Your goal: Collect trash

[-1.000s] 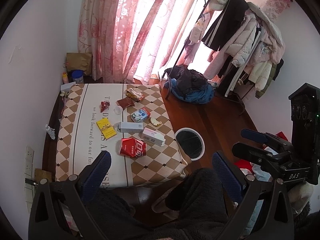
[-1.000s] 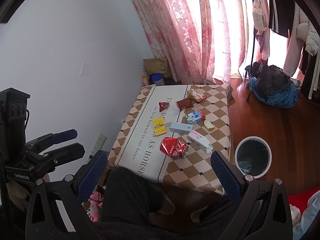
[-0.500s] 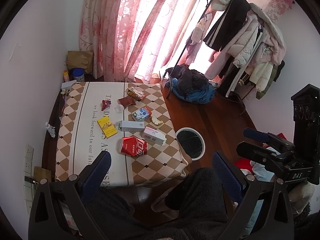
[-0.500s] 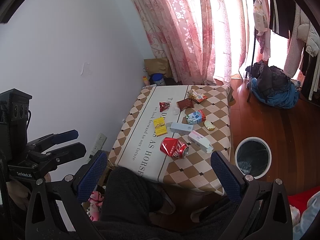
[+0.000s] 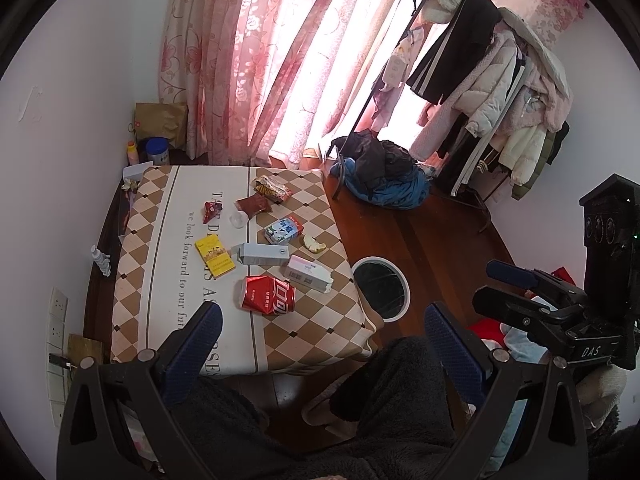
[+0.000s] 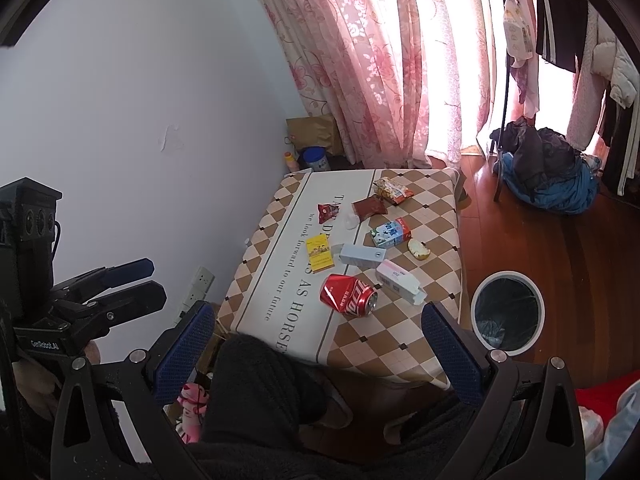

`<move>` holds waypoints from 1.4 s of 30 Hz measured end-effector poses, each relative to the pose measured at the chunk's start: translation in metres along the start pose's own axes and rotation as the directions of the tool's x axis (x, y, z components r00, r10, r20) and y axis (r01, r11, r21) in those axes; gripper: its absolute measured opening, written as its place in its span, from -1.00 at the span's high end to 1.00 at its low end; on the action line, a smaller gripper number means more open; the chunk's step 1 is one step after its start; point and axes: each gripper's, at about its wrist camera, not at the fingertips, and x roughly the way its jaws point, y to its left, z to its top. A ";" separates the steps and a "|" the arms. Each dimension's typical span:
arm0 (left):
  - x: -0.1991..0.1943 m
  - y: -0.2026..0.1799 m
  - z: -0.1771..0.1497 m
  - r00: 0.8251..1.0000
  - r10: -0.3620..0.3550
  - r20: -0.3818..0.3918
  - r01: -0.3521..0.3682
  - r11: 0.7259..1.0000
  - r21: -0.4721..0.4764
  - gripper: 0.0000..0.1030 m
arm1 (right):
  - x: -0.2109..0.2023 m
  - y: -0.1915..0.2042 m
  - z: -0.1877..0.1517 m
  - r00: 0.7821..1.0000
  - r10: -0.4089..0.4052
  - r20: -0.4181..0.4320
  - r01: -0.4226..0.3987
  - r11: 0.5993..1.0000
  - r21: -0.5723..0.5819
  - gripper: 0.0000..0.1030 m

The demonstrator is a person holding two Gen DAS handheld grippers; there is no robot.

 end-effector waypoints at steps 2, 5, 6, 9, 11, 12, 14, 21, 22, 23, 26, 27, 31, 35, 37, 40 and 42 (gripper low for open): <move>0.000 0.000 0.000 1.000 -0.001 0.001 0.001 1.000 0.000 -1.00 | 0.000 -0.001 0.001 1.000 0.003 -0.001 -0.003 1.000 0.000 -1.00; -0.001 0.000 0.001 1.000 -0.002 0.000 0.002 1.000 0.000 -1.00 | 0.000 -0.001 0.001 1.000 0.003 -0.001 -0.003 1.000 0.001 -1.00; -0.001 0.000 0.002 1.000 -0.003 -0.001 0.003 1.000 0.001 -1.00 | 0.000 -0.001 0.001 1.000 0.004 -0.001 -0.004 1.000 0.001 -1.00; -0.001 -0.001 0.006 1.000 -0.005 -0.001 0.005 1.000 0.000 -1.00 | 0.000 -0.001 0.001 1.000 0.002 -0.001 -0.002 1.000 -0.001 -1.00; -0.001 -0.001 0.005 1.000 -0.004 -0.001 0.004 1.000 0.000 -1.00 | 0.000 -0.001 0.000 1.000 0.003 0.000 -0.003 1.000 0.000 -1.00; -0.001 -0.001 0.005 1.000 -0.004 0.000 0.004 1.000 0.000 -1.00 | 0.000 0.000 0.000 1.000 0.003 0.001 -0.003 1.000 0.000 -1.00; -0.001 -0.001 0.005 1.000 -0.004 0.000 0.004 1.000 0.000 -1.00 | 0.000 -0.002 0.000 1.000 0.004 0.000 -0.004 1.000 0.000 -1.00; -0.002 -0.003 0.008 1.000 0.009 0.004 -0.009 1.000 0.002 -1.00 | 0.001 -0.002 0.002 1.000 0.007 0.012 -0.007 1.000 0.018 -1.00; 0.000 -0.002 0.009 1.000 0.018 0.006 -0.018 1.000 0.001 -1.00 | 0.004 -0.004 0.002 1.000 0.009 0.015 -0.010 0.999 0.034 -1.00; 0.003 -0.001 0.010 0.999 0.035 0.009 -0.035 0.999 -0.003 -1.00 | 0.008 -0.006 0.005 1.000 0.012 0.014 -0.012 0.999 0.050 -1.00; 0.026 0.010 0.013 0.987 0.160 0.017 -0.159 0.987 -0.022 -1.00 | 0.029 -0.022 0.008 1.000 -0.002 -0.005 0.003 0.994 0.112 -1.00; 0.037 0.016 0.014 0.979 0.203 0.009 -0.203 0.979 -0.033 -1.00 | 0.042 -0.032 0.009 1.000 -0.021 -0.017 0.024 0.990 0.141 -1.00; 0.101 0.059 0.011 0.940 0.334 -0.071 -0.340 0.935 -0.103 -1.00 | 0.115 -0.069 0.008 0.990 -0.087 -0.108 0.109 0.972 0.208 -1.00; 0.163 0.102 0.002 0.907 0.377 -0.188 -0.408 0.897 -0.169 -1.00 | 0.197 -0.099 0.004 0.961 -0.146 -0.235 0.189 0.967 0.170 -1.00; 0.193 0.119 -0.001 0.877 0.417 -0.240 -0.461 0.870 -0.173 -1.00 | 0.250 -0.112 0.003 0.938 -0.167 -0.304 0.213 0.969 0.125 -1.00; 0.237 0.141 -0.003 0.840 0.443 -0.312 -0.509 0.843 -0.172 -1.00 | 0.306 -0.132 0.001 0.908 -0.194 -0.372 0.249 0.963 0.105 -0.98; 0.260 0.154 -0.001 0.830 0.436 -0.347 -0.516 0.836 -0.184 -1.00 | 0.344 -0.142 0.004 0.889 -0.211 -0.408 0.267 0.960 0.087 -0.89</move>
